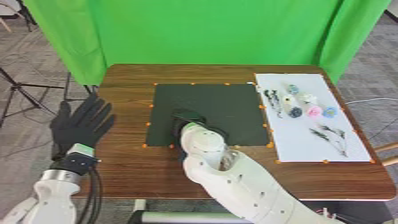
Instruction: Arrange flowers
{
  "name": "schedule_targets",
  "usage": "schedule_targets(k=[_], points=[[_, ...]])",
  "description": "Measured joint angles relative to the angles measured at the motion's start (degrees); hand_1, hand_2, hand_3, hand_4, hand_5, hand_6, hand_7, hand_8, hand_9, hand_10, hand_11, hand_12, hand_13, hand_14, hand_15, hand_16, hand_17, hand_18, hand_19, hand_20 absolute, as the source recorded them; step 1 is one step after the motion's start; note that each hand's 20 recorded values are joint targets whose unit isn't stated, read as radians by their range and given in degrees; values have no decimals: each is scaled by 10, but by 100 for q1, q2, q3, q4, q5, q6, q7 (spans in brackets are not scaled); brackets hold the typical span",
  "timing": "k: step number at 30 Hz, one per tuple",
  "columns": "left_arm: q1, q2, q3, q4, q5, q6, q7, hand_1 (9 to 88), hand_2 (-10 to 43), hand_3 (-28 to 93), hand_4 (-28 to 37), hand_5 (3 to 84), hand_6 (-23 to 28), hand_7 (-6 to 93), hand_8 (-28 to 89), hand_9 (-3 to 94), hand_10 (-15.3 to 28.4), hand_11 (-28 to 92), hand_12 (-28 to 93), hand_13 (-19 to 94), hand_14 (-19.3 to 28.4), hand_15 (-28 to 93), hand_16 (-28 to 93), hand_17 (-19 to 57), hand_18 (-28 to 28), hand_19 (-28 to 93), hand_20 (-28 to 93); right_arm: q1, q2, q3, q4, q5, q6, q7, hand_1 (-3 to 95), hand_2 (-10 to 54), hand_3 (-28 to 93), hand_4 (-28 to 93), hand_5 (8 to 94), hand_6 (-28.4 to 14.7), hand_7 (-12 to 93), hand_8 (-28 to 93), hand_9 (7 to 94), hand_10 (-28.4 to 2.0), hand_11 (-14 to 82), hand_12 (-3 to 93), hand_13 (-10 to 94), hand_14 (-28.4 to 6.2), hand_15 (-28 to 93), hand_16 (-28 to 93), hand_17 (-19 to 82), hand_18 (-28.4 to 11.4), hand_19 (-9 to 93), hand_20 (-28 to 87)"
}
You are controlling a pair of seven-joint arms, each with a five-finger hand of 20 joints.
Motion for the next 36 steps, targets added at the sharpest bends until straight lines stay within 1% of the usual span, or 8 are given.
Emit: schedule_targets(k=[3, 7, 12, 14, 19, 24, 29, 36], points=[[-114, -19, 110, 40, 6, 0, -92, 225, 104, 690, -283, 349, 61, 134, -96, 295, 120, 154, 91, 195, 113, 271, -79, -48, 136, 322, 87, -31, -136, -5, 70, -108, 41, 4, 383, -95, 833, 14, 807, -12, 416, 281, 906, -107, 348, 443, 894, -74, 540, 369, 580, -225, 932, 458], [-184, -35, 155, 45, 6, -3, -143, 225, 104, 690, -283, 349, 62, 134, -96, 295, 120, 155, 91, 196, 113, 271, -79, -48, 137, 324, 88, -72, -215, -33, 125, -456, 125, 26, 386, -95, 825, -1, 801, -14, 420, 272, 900, -111, 354, 432, 893, -73, 540, 368, 581, -225, 932, 460], [-186, -56, 158, 45, -9, -3, -139, 225, 104, 692, -283, 350, 62, 137, -96, 295, 120, 156, 91, 195, 115, 275, -79, -47, 137, 323, 87, -110, -224, -18, 140, -471, 138, 53, 386, -95, 794, -14, 786, -9, 438, 257, 893, -116, 368, 399, 886, -75, 540, 368, 578, -226, 932, 462], [-179, -57, 158, 44, -13, -2, -132, 225, 104, 691, -283, 350, 63, 136, -96, 296, 121, 157, 91, 194, 116, 277, -79, -47, 137, 324, 87, -115, -224, -6, 131, -453, 77, 52, 380, -95, 767, -30, 776, -11, 448, 247, 882, -124, 390, 345, 877, -80, 540, 367, 567, -227, 932, 462], [-176, -57, 158, 43, -13, -1, -120, 224, 105, 693, -283, 351, 64, 137, -96, 296, 121, 157, 91, 193, 117, 281, -79, -47, 137, 324, 87, -117, -224, 78, 13, -356, -376, 42, 370, -95, 731, -75, 762, -18, 442, 243, 871, -130, 388, 338, 867, -83, 539, 363, 558, -228, 932, 456], [-166, -57, 154, 40, -13, 8, -117, 224, 104, 693, -283, 351, 64, 142, -96, 295, 120, 159, 92, 188, 124, 292, -75, -47, 136, 325, 86, -117, -224, 87, -74, -329, -483, 27, 328, -95, 740, -132, 757, -28, 431, 211, 863, -132, 385, 336, 856, -89, 543, 356, 548, -231, 932, 450], [-164, -57, 157, 37, -45, 23, -110, 223, 104, 695, -283, 352, 64, 143, -97, 294, 120, 159, 94, 185, 126, 295, -76, -46, 136, 324, 86, -113, -219, 76, -151, -337, -487, 28, 297, -95, 745, -152, 756, -40, 478, -60, 858, -137, 383, 331, 851, -90, 543, 349, 544, -229, 932, 444], [-165, -50, 157, 33, -74, 23, -67, 223, 104, 696, -283, 352, 65, 143, -97, 293, 122, 160, 95, 183, 126, 296, -76, -46, 136, 324, 85, -74, -189, 24, -258, -511, -521, 31, 279, -95, 709, -159, 754, -44, 467, -86, 852, -141, 374, 327, 844, -94, 539, 345, 541, -230, 932, 440]])
